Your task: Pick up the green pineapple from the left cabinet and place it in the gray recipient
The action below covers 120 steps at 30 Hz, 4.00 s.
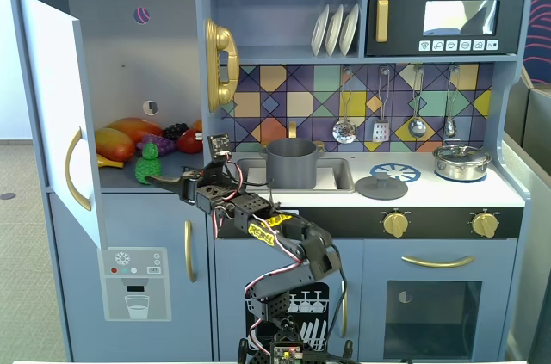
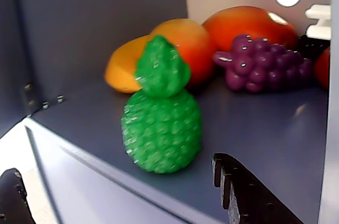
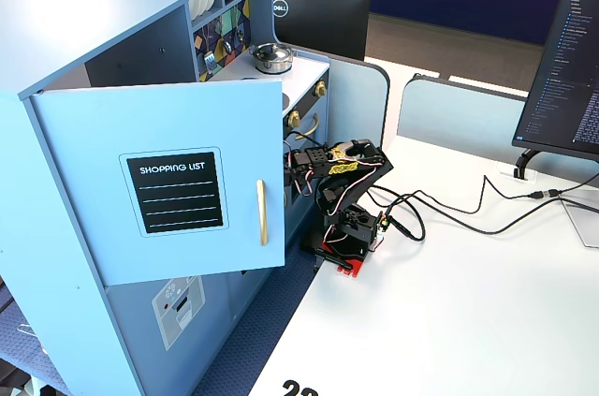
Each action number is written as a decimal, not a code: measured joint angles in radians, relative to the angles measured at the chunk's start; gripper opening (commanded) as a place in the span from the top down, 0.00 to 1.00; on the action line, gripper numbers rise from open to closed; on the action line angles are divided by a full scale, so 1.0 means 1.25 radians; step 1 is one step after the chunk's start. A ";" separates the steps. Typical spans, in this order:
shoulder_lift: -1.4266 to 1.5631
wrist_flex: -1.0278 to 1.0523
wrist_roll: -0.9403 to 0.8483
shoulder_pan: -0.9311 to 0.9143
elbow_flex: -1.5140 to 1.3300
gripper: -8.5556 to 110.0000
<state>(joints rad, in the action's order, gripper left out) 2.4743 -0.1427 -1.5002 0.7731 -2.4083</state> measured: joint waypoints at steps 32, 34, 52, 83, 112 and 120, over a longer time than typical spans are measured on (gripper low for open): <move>-0.353 -0.063 -0.059 0.010 0.232 0.61; -0.378 -0.063 -0.059 0.010 0.255 0.61; -0.598 -0.063 -0.091 0.002 0.468 0.93; 0.313 0.448 -0.125 0.002 0.265 0.93; -0.179 0.190 -0.081 -0.643 0.414 0.93; -0.285 0.231 -0.081 -0.645 0.477 0.93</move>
<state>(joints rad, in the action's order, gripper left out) 2.1184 0.1457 -1.6015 -0.0337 -1.8116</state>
